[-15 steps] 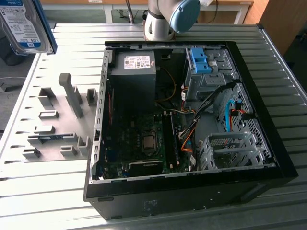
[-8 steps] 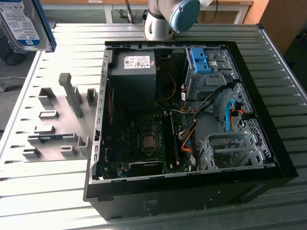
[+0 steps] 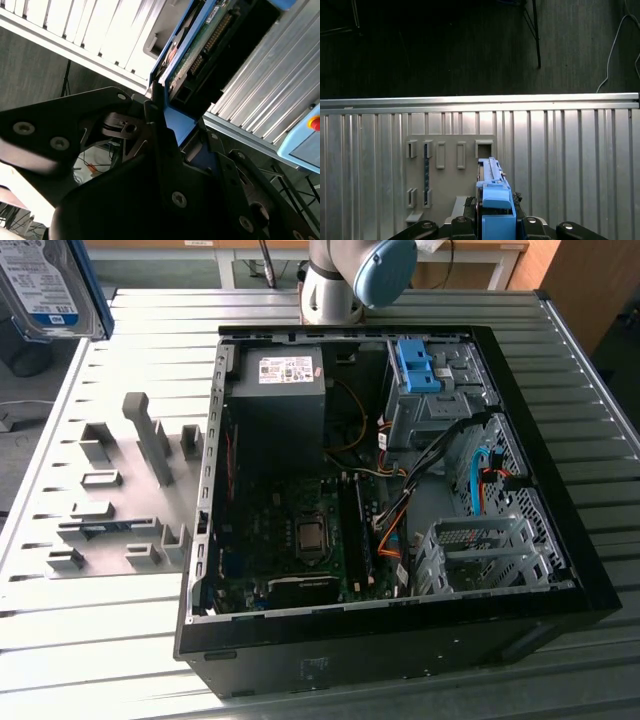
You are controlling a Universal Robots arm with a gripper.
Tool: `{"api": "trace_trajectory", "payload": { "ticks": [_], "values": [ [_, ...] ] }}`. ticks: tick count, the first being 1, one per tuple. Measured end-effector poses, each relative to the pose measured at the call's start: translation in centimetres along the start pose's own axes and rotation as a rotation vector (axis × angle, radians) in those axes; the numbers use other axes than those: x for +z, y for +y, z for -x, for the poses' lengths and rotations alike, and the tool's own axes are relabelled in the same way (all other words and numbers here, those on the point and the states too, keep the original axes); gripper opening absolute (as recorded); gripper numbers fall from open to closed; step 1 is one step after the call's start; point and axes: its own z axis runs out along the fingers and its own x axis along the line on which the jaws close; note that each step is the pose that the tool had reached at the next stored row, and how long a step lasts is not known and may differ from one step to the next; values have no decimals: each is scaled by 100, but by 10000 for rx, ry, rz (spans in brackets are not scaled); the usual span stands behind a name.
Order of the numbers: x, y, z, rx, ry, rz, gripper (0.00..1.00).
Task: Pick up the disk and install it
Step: 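Pick up the disk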
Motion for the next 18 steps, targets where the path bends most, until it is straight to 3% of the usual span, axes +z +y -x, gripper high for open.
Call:
{"api": "trace_trajectory", "payload": {
  "ticks": [18],
  "values": [
    [-153, 0, 0, 0, 1, 1, 36]
  ]
}}
